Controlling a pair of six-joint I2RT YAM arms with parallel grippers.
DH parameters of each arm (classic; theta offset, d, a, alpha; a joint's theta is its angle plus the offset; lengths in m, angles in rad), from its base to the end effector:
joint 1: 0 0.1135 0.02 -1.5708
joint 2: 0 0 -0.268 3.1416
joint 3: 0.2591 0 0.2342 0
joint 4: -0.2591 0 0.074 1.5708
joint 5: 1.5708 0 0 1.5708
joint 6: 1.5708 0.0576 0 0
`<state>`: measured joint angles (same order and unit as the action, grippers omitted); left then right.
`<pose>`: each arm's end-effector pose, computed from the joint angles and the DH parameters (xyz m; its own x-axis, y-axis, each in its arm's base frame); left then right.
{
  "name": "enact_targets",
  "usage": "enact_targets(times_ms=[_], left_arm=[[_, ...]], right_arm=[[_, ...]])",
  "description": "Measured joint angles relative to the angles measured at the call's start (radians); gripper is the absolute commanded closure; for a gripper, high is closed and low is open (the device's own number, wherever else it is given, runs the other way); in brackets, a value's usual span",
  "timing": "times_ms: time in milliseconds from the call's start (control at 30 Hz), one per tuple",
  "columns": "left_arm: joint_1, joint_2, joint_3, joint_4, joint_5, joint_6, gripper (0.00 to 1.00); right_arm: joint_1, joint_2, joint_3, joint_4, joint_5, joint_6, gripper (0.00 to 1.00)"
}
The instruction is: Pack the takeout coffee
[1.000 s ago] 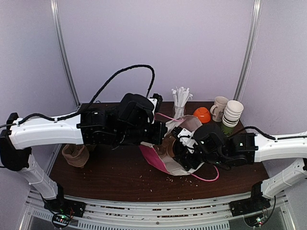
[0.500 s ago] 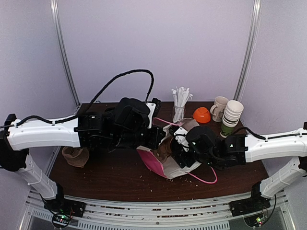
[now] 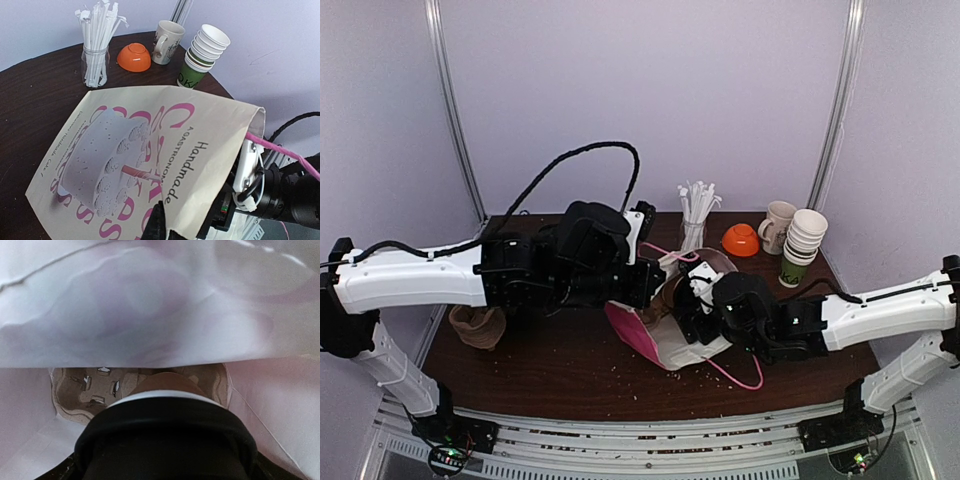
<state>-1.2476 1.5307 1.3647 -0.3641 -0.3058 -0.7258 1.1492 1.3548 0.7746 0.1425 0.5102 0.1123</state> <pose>0.1288 -0.3299 0.3379 -0.6655 -0.0059 -0.7464 0.5081 0.7290 -0.4588 0.1473 0.2598 0.2487 -0.2413 -0.2991 -0.9232 -0.5919 0.7992 -0.1042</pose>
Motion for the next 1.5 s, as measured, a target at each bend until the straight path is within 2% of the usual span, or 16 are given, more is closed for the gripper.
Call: enact_targets(times_ms=[400,867,1500], left_arm=[[0.006,0.0,0.0,0.006,0.004,0.006,1.0],[0.01,0.0,0.0,0.012,0.006,0.009,1.0],[0.009,0.034,0.059,-0.011,0.0,0.018,1.0]], right_arm=[[-0.005,0.057,-0.016,0.142,0.031,0.024,0.23],[-0.042,0.1,-0.013,0.136,0.042,0.06,0.24],[-0.057,0.064,-0.035,0.142,-0.106,0.053,0.25]])
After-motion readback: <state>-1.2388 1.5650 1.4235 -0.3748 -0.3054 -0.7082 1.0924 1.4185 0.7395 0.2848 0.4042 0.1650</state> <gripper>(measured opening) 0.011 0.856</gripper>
